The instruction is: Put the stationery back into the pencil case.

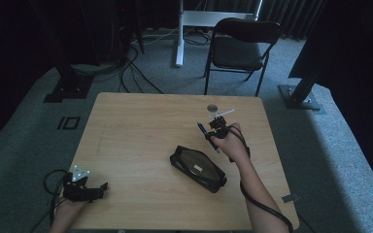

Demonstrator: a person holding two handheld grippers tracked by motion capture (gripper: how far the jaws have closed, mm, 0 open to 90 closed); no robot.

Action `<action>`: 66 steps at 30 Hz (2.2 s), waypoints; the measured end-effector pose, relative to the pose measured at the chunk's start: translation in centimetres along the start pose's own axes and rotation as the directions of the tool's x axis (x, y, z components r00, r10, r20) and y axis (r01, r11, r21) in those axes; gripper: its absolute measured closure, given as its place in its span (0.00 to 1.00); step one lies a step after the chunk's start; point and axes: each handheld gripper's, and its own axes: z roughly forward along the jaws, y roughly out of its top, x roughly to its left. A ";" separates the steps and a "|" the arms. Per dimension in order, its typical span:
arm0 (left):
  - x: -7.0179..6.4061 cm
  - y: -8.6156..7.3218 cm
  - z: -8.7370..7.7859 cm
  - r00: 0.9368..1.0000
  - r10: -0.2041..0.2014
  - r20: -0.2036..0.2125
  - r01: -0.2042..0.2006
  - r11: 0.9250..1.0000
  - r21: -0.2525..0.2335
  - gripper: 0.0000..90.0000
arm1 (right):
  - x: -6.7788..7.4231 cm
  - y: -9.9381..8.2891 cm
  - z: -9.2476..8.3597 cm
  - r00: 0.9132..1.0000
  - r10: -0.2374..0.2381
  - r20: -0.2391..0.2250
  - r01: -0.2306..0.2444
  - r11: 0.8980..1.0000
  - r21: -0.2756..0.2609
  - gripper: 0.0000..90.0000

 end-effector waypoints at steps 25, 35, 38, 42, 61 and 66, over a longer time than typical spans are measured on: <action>0.0 0.0 0.0 1.000 0.000 0.000 0.000 1.000 0.000 0.00 | 1.8 -1.3 -4.9 0.997 -0.041 -0.064 0.037 0.997 -0.062 0.88; 0.0 0.0 0.0 1.000 0.001 -0.001 -0.001 1.000 0.000 0.00 | 3.3 -1.8 -6.1 0.992 -0.078 -0.099 0.070 0.994 -0.082 0.88; 0.0 0.0 0.0 1.000 0.001 0.000 -0.001 1.000 0.000 0.00 | 3.8 -2.0 -6.4 0.989 -0.098 -0.114 0.089 0.992 -0.086 0.88; 0.0 0.0 0.0 1.000 0.001 0.000 -0.001 1.000 0.000 0.00 | 4.3 -2.3 -6.4 0.984 -0.118 -0.137 0.105 0.990 -0.094 0.88; 0.0 0.0 0.0 1.000 0.002 0.001 -0.002 1.000 0.001 0.00 | 6.0 -4.2 -4.8 0.954 -0.199 -0.225 0.191 0.980 -0.056 0.88; 0.0 0.0 0.0 1.000 0.003 0.001 -0.003 1.000 0.002 0.00 | 6.1 -4.6 -4.2 0.951 -0.212 -0.225 0.206 0.977 -0.052 0.88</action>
